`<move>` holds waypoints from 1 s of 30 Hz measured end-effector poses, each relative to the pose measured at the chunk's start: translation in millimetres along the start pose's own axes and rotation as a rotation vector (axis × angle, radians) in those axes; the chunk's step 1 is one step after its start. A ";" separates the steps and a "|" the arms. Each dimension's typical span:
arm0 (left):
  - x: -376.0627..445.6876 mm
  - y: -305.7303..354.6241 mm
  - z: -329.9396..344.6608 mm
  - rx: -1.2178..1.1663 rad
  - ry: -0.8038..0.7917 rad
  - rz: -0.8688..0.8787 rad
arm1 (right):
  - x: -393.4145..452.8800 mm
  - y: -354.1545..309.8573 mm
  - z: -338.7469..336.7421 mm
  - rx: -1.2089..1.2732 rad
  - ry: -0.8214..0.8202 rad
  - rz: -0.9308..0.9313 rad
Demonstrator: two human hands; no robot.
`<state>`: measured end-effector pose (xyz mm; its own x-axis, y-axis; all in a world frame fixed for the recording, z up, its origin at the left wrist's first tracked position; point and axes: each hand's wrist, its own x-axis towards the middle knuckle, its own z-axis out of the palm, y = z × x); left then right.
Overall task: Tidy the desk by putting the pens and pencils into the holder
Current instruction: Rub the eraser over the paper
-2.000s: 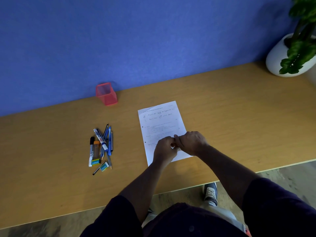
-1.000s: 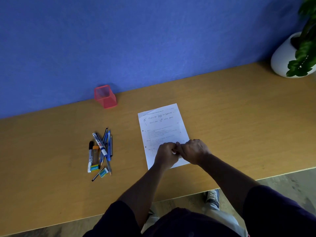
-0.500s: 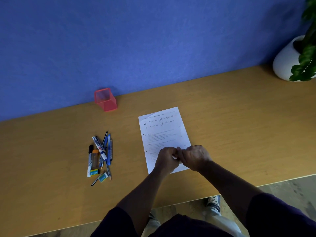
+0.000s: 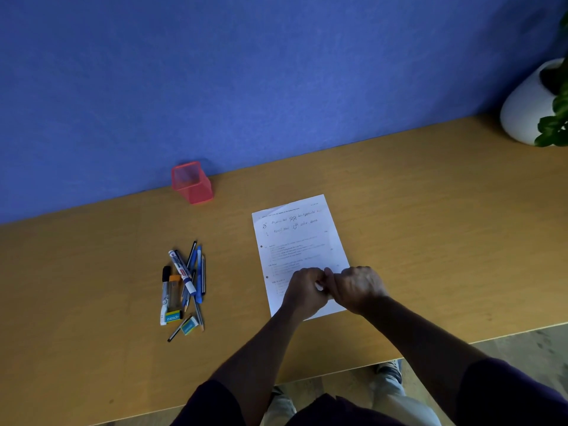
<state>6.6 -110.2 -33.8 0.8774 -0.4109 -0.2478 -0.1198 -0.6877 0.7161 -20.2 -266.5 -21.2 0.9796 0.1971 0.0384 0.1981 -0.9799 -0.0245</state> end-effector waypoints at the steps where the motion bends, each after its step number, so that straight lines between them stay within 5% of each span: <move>1: 0.3 0.3 0.2 0.001 0.002 0.001 | 0.6 1.4 0.9 -0.005 -0.016 -0.008; 14: -9.0 8.7 -3.6 0.000 0.027 -0.002 | -1.0 4.2 -5.7 -0.069 -0.199 -0.195; 22: 7.1 42.5 -48.0 -0.012 0.037 0.095 | 24.5 17.6 -60.8 0.060 -0.150 -0.013; 30: 33.2 71.4 -62.2 -0.022 0.222 0.209 | 48.8 47.0 -90.3 0.202 -0.082 -0.001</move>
<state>56.1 -135.7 49.8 0.9151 -0.3997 0.0536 -0.3007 -0.5876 0.7512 34.0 -305.8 69.7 0.9773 0.2077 -0.0428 0.1932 -0.9552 -0.2244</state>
